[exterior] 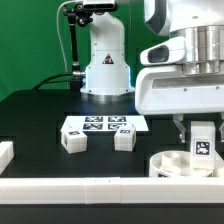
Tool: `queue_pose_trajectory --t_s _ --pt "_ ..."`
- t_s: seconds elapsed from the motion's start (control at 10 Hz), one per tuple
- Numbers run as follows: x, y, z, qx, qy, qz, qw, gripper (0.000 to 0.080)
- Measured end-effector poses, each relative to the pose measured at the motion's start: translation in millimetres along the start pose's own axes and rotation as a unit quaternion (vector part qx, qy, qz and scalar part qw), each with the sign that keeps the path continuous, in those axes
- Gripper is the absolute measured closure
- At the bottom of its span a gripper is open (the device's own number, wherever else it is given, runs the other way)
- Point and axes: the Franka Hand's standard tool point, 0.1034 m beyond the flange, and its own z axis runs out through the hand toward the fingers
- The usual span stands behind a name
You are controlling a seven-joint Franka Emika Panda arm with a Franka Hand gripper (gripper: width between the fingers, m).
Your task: Assemble stool
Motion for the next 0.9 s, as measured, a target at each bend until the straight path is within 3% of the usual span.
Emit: queue_pose_trajectory --t_s 0.3,0.9 --pt "0.5 -0.9 -0.2 0.034 0.019 0.189 0.981 0.0453" --pt "4.8 1.1 -3.0 0.054 0.002 0.381 0.923 0.0453"
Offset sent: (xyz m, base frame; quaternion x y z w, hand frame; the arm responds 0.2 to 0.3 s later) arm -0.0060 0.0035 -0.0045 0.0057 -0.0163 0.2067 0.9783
